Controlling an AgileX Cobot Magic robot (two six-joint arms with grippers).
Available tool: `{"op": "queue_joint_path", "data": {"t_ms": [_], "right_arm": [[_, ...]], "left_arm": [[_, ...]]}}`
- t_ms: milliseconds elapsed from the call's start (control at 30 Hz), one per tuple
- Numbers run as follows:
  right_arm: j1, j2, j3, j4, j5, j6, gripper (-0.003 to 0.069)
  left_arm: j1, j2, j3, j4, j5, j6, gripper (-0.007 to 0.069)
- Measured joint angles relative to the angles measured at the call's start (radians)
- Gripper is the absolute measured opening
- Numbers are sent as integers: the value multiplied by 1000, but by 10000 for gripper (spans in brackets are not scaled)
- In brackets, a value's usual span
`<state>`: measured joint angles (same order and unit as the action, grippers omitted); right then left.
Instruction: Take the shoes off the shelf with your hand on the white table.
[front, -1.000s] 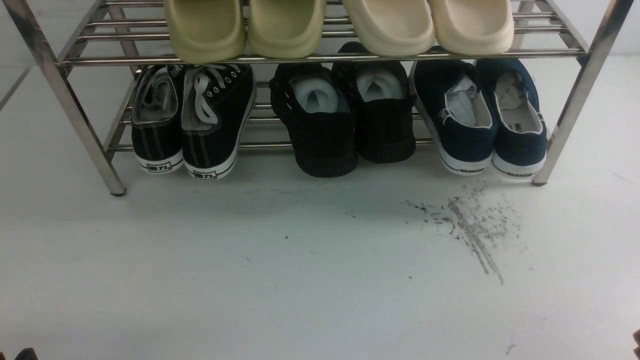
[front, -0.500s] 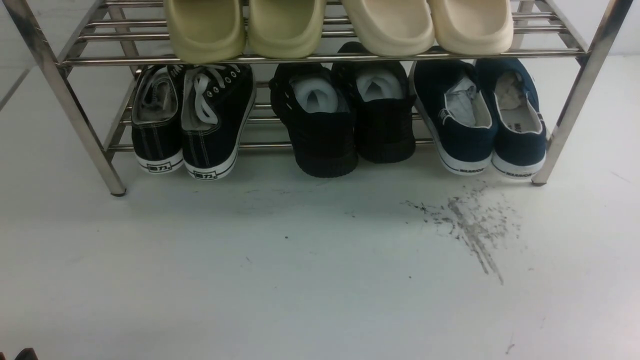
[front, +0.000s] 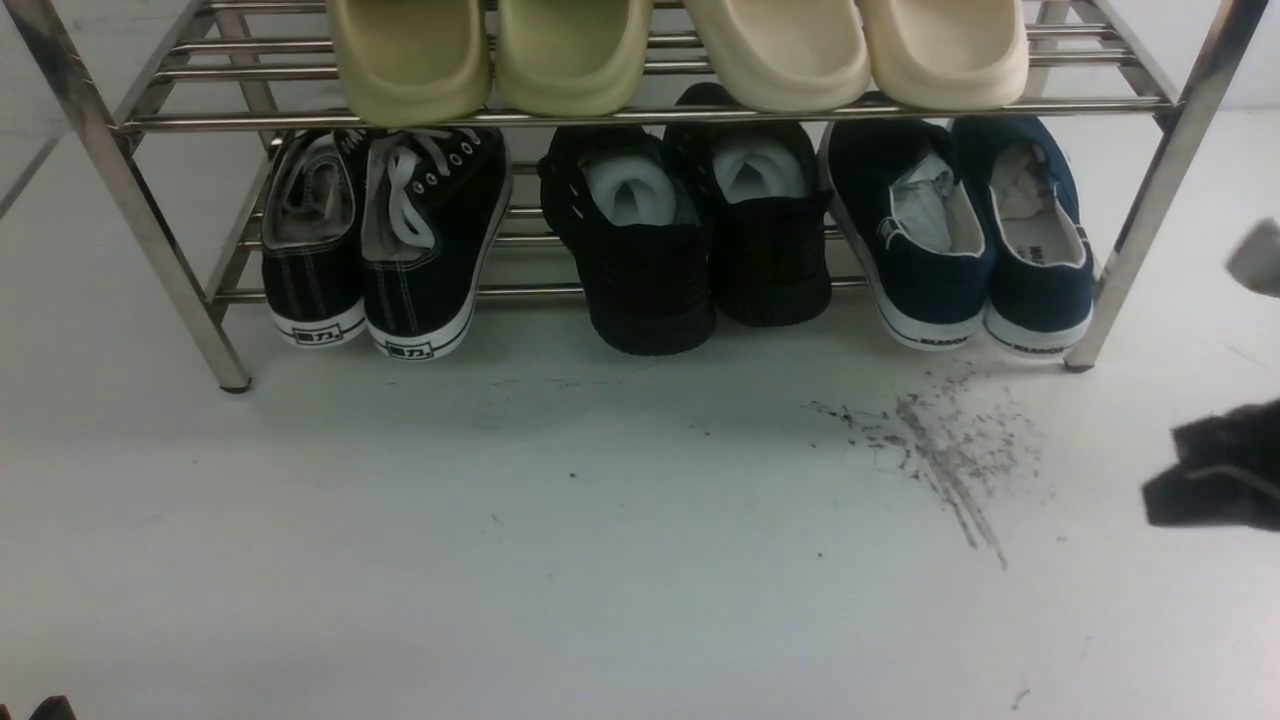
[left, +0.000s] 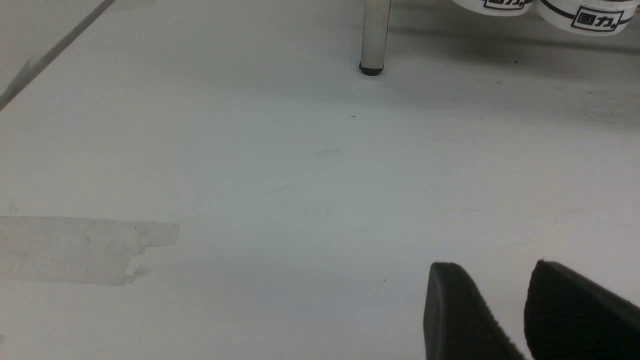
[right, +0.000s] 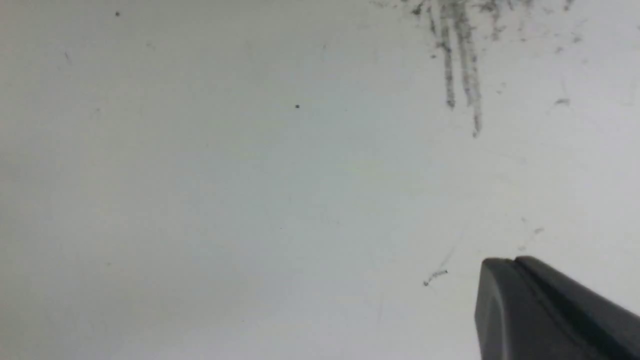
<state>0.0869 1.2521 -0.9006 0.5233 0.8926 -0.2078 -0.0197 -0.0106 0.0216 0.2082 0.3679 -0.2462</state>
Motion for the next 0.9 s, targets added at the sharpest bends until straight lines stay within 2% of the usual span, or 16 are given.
{"op": "queue_joint_path", "data": {"t_ms": [133, 167, 200, 300, 333, 367, 400, 567, 633, 900], "right_arm": [[135, 145, -169, -42, 13, -7, 136], [141, 156, -178, -48, 14, -2, 140], [197, 195, -262, -106, 14, 34, 175], [249, 230, -349, -194, 6, 91, 213], [285, 254, -415, -279, -5, 130, 244], [289, 256, -415, -279, -7, 136, 248], [320, 275, -464, -356, -21, 179, 285], [347, 331, -517, -538, -82, 284, 384], [347, 350, -519, -573, -115, 301, 413], [347, 461, -520, -655, -248, 312, 449]], "left_arm": [[0, 0, 0, 0, 0, 0, 241], [0, 0, 0, 0, 0, 0, 241], [0, 0, 0, 0, 0, 0, 241], [0, 0, 0, 0, 0, 0, 241], [0, 0, 0, 0, 0, 0, 241], [0, 0, 0, 0, 0, 0, 241], [0, 0, 0, 0, 0, 0, 241], [0, 0, 0, 0, 0, 0, 241], [0, 0, 0, 0, 0, 0, 241], [0, 0, 0, 0, 0, 0, 241]]}}
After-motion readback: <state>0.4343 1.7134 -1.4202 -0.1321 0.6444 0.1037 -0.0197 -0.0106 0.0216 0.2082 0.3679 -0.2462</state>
